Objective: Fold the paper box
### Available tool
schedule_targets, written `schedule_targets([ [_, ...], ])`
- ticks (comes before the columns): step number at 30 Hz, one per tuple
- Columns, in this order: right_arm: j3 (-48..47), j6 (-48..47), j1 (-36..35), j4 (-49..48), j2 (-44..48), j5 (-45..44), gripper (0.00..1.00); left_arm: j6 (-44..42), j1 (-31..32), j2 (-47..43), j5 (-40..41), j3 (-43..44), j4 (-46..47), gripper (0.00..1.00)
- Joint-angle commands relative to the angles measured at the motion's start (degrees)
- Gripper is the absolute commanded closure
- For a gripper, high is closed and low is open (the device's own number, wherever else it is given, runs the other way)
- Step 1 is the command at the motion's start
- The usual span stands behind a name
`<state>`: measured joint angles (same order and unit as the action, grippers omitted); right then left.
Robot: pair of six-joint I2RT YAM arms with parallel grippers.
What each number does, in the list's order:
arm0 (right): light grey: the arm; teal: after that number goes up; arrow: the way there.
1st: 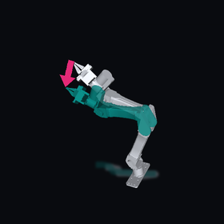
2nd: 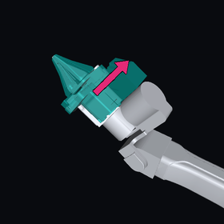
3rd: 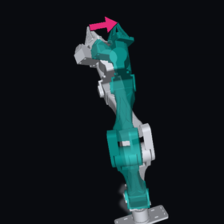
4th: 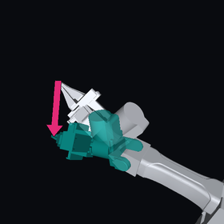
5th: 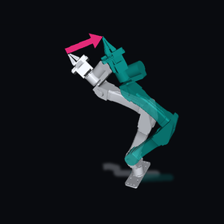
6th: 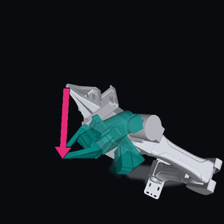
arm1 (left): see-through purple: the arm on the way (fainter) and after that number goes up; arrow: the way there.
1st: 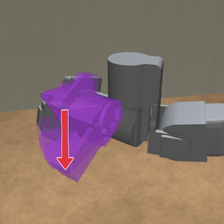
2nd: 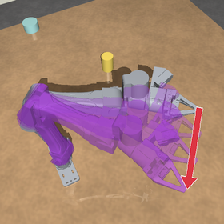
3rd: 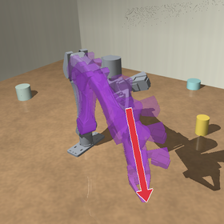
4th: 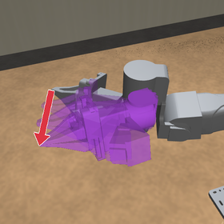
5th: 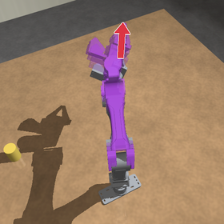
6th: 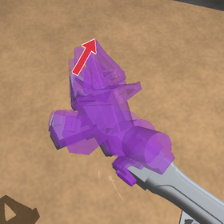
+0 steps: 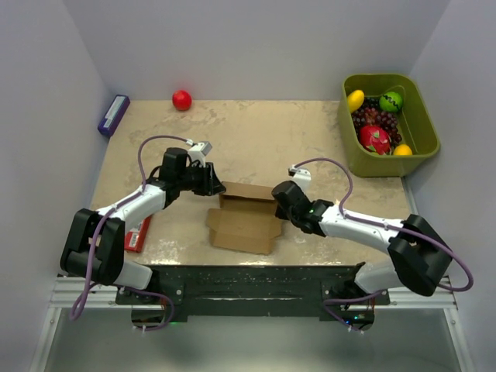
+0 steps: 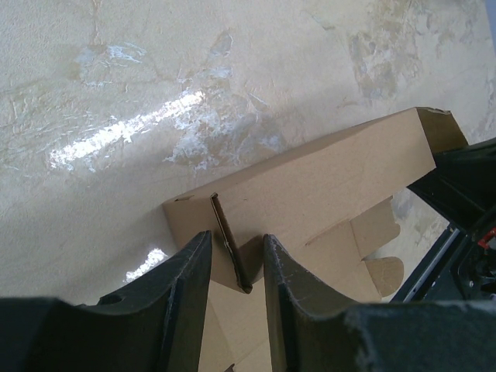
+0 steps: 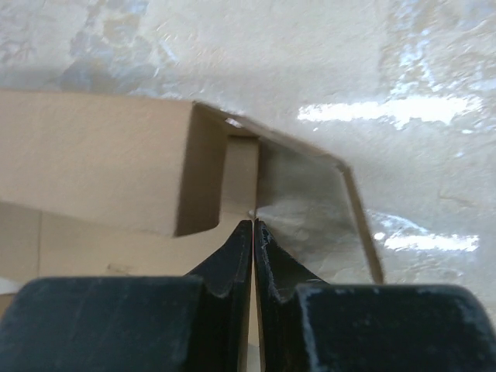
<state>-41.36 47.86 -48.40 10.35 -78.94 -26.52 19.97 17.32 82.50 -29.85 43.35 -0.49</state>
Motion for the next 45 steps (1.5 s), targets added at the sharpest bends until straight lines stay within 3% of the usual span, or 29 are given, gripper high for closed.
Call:
schedule_targets([
  [1, -0.2, -1.4, 2.8, -2.4, -0.2, -3.1, 0.92, -1.0, -0.2, 0.2, 1.3, 0.0, -1.2, 0.63],
  [16, 3.7, -1.1, 6.0, -20.6, -4.7, 8.4, 0.93, -1.2, -0.2, 0.6, 1.1, 0.1, -1.5, 0.63],
  [25, 5.9, 0.8, 5.9, -25.1, -8.6, 10.6, 0.94, -0.9, -0.2, 0.8, 0.4, -0.1, -1.2, 0.63],
  [40, 5.3, 4.5, 4.0, -19.2, -13.9, 7.3, 0.93, -0.6, -0.2, 1.6, -0.6, 0.1, -0.9, 0.62],
  [45, 5.6, 3.2, 2.3, -12.2, -6.2, 3.9, 0.80, -1.8, -0.2, 0.7, 0.4, 0.4, -2.5, 0.62],
])
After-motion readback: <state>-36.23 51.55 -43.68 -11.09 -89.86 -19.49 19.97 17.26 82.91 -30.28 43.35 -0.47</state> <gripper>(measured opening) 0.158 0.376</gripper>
